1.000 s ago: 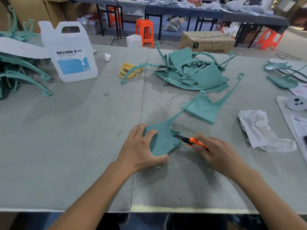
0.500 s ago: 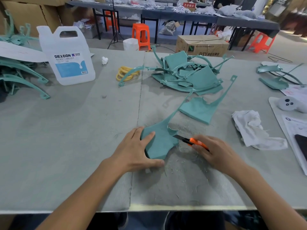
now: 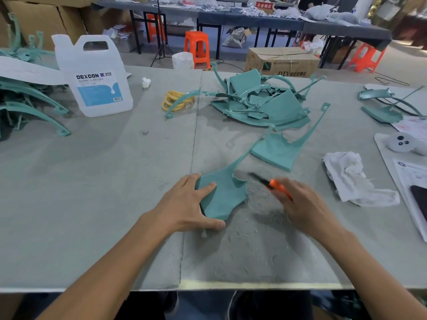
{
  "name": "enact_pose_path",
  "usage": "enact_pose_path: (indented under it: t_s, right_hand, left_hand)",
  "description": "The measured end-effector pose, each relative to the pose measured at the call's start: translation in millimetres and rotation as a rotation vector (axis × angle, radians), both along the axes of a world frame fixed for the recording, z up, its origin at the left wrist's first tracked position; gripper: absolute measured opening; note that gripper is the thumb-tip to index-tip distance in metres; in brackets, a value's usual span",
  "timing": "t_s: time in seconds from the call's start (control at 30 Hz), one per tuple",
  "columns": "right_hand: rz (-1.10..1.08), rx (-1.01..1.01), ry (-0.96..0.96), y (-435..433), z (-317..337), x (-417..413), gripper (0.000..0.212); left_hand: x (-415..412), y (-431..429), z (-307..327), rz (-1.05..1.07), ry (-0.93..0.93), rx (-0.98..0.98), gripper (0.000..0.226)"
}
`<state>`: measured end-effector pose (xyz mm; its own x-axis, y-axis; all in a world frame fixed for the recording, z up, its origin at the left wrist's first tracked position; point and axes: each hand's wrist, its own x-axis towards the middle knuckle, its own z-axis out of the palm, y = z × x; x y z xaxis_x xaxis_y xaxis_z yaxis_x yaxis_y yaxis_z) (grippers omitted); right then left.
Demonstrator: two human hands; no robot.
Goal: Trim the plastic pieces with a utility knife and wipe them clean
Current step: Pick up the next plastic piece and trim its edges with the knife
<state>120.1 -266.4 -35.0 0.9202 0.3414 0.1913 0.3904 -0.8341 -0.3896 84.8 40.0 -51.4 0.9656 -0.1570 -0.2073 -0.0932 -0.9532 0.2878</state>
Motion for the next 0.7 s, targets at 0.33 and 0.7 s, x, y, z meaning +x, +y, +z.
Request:
enact_pose_path:
  t_s: [0.33, 0.7]
  right_hand:
    - [0.173, -0.124, 0.06, -6.6, -5.2, -2.2, 0.043]
    - [-0.001, 0.149, 0.097, 21.2, 3.1, -29.0, 0.015]
  left_hand:
    - [-0.6, -0.1, 0.9, 0.037, 0.023, -0.054, 0.13]
    - [1.1, -6.2, 2.0, 0.152, -0.016, -0.25, 0.123]
